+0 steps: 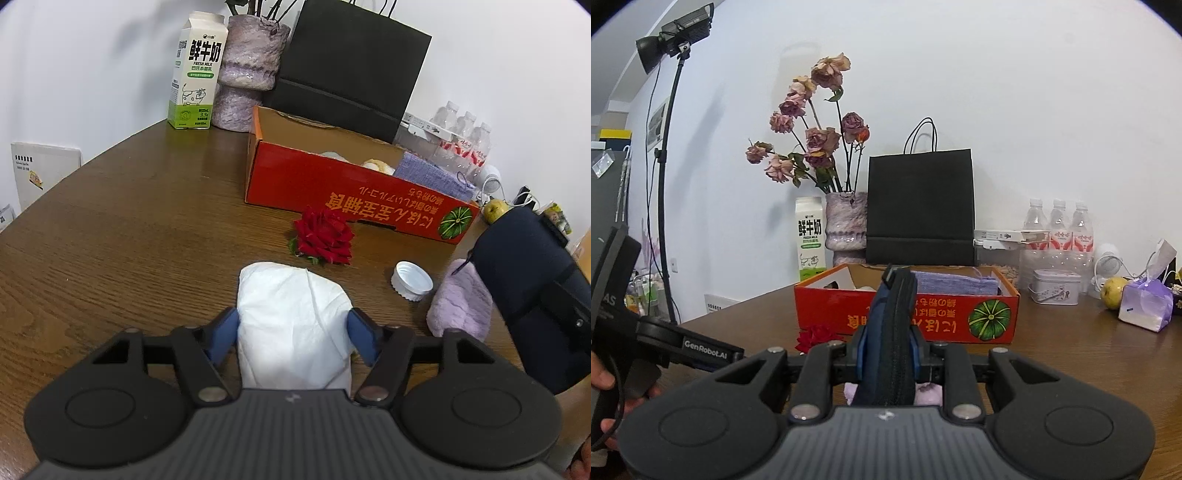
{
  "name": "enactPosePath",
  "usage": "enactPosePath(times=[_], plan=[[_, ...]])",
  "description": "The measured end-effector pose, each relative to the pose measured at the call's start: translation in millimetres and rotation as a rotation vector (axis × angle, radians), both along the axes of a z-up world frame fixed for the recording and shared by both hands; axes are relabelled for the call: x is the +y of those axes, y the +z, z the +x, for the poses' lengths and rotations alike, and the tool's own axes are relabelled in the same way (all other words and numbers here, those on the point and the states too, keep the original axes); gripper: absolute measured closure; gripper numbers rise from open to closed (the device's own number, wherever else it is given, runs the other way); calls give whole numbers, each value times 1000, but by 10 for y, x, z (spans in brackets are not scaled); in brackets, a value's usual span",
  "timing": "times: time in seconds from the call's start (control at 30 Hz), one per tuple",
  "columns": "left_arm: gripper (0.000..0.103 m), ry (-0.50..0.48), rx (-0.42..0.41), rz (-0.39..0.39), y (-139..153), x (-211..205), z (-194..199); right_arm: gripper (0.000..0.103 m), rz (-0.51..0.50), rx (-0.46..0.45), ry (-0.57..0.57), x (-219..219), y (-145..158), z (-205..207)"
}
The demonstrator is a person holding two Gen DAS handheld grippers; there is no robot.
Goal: Organize objects
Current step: 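Grasp the white cloth with the left gripper while the right holds the pouch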
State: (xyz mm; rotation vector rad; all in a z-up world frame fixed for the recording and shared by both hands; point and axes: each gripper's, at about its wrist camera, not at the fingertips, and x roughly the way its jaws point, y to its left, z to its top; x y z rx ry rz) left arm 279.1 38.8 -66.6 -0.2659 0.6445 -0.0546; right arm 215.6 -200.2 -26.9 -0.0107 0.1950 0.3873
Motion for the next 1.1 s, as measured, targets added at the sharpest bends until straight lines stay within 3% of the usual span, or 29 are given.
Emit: enactPosePath(times=[0.03,0.1,0.2,0.23,0.27,0.43,0.47,0.53,0.57,0.6,0.67,0.77,0.9,1.0,1.03,1.07,1.1], plan=[[42,3,-11,-1,11,0,-17,82,0,1,1,2,-2,-2],[59,11,-47,7,48,-1,-72,82,-1,2,2,6,-4,-3],[73,15,-85,20,84,-18,-145,82,0,0,1,0,-3,-9],[81,20,-93,33,91,-30,-164,82,0,1,1,-2,-5,-8],[96,26,-94,50,90,-46,-173,82,-1,1,2,1,-7,-8],[96,6,-80,39,54,-63,-180,82,-7,2,2,12,-8,-4],[93,17,-78,37,53,-52,-177,82,-7,2,2,12,-7,-1],[67,48,-73,42,46,-22,-184,82,-6,0,-2,9,-7,-7],[36,66,-75,44,54,-13,-187,82,-6,-2,-3,7,-6,-12],[17,77,-85,48,69,-8,-200,82,-5,-3,-5,6,-7,-18],[4,82,-111,73,119,-38,-217,82,-1,-3,-8,0,-6,-18],[0,48,-101,112,143,-179,-153,82,10,2,-24,-29,-8,-5],[0,-17,-12,119,69,-378,92,82,21,11,-42,-60,-11,15],[0,-20,52,103,-48,-434,232,82,21,9,-40,-59,-12,18],[1,-13,40,122,-53,-453,221,82,22,10,-39,-59,-15,18],[5,-13,41,129,-64,-459,207,82,23,10,-37,-60,-16,18],[16,-12,34,126,-61,-450,186,82,24,12,-34,-62,-16,22]])
